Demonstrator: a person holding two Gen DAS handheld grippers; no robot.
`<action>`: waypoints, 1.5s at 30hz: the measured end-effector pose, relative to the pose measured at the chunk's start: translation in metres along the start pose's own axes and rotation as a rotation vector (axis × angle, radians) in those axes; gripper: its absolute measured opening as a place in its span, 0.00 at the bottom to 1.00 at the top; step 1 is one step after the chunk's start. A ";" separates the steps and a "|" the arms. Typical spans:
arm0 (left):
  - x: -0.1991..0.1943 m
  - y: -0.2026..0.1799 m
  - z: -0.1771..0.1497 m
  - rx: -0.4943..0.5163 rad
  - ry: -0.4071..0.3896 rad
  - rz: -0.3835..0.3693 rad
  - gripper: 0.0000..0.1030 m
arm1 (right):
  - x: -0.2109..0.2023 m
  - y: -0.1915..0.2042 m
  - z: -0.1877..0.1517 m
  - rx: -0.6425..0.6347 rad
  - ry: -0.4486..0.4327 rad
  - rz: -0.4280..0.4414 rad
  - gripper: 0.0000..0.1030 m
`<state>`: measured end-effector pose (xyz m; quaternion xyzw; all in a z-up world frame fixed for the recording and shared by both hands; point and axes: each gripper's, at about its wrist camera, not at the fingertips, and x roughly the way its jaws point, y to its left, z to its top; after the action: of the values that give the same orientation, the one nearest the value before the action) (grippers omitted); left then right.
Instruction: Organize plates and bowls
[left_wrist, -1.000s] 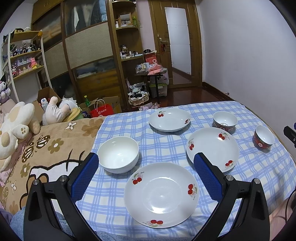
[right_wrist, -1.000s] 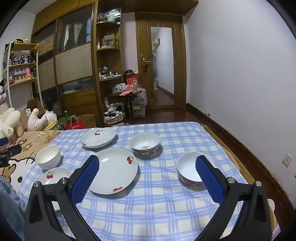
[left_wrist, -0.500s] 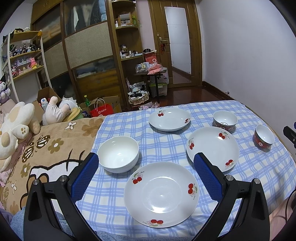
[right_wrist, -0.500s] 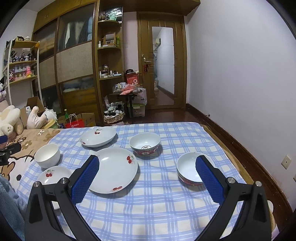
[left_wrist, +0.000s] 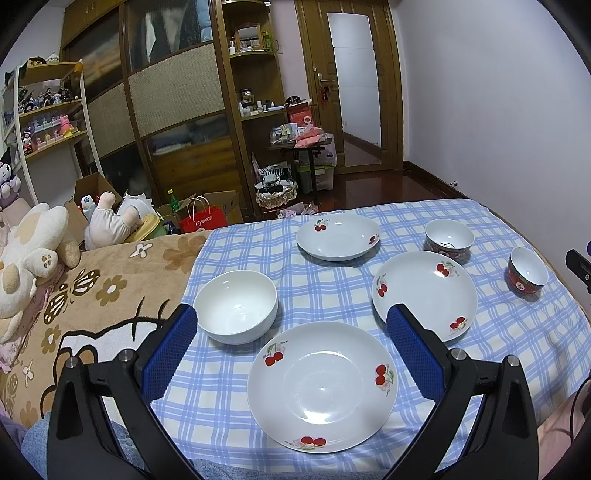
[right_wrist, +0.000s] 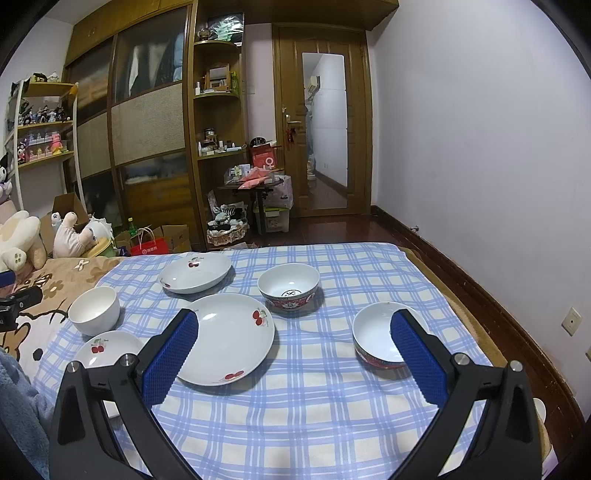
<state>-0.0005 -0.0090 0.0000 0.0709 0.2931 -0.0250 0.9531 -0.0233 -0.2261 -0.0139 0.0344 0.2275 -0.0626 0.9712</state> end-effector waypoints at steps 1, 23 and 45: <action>0.000 0.001 0.000 0.000 0.001 0.000 0.98 | 0.000 0.000 0.000 0.000 0.000 0.000 1.00; 0.001 -0.006 0.004 0.004 0.005 -0.005 0.98 | 0.000 0.000 0.000 -0.001 0.001 0.000 1.00; 0.004 -0.008 0.002 0.008 0.006 -0.007 0.98 | 0.001 0.000 0.000 -0.002 0.002 0.000 1.00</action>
<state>0.0032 -0.0175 -0.0021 0.0736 0.2958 -0.0291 0.9520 -0.0228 -0.2259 -0.0143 0.0336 0.2285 -0.0627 0.9709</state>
